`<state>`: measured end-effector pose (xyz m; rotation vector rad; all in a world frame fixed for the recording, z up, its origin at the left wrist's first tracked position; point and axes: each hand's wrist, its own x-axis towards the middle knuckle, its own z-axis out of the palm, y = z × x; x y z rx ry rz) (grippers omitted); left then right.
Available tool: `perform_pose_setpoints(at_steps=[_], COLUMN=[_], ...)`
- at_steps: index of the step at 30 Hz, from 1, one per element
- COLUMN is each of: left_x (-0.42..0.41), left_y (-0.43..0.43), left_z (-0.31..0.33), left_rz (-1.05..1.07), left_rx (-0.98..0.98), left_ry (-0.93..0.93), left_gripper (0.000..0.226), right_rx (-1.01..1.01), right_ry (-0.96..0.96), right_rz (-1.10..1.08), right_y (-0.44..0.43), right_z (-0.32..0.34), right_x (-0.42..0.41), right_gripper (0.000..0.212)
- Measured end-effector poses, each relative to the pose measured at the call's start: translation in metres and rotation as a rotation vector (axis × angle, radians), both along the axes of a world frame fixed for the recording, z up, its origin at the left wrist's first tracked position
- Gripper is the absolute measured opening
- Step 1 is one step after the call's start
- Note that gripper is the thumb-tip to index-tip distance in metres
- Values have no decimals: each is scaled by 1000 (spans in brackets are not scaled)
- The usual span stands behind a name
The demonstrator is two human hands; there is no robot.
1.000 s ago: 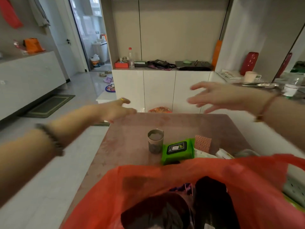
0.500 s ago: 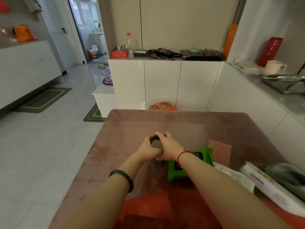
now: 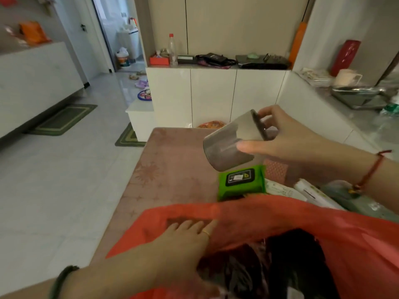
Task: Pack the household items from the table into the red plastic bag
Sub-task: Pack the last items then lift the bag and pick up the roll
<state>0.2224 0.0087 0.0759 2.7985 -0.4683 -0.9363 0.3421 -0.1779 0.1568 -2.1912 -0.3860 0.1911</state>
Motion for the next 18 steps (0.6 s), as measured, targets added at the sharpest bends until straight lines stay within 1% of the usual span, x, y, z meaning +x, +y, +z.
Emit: perform_pose_setpoints(at_steps=[2,3,5,6,7,8,10,11,15,18], left_x=[-14,-17,-16,-11,-6,-1,5,6,6,5], left_y=[2,3,9,16,22,29,37,38,33,34], left_z=[-10,-9,-3,1,8,15,24,27,31,31], left_rz=[-87,-114,-103,-59,4,80,212,248,265,253], left_rx=[222,297,364,356,310,231,32,-42,-149,-167], left_ry=[-90,-165,-359,-440,-499,-537,-576,-589,-583,-553], left_gripper=[97,89,58,44,34,29,26,26,30,33], right_rx=[15,-8,-8,-3,-24,-87,-252,-281,-273,-402], right_ry=[60,70,114,147,172,182,143,115,52,55], right_rz=[66,93,145,168,193,216,265,302,454,472], right_y=[-10,-15,-24,-29,-33,-35,-33,-28,-8,-6], right_z=[12,14,10,5,-2,-9,-24,-34,-80,-105], right_x=[-38,-55,-82,-90,-98,-104,-116,-124,-151,-154], right_gripper=[83,85,82,80,80,83,91,93,82,70])
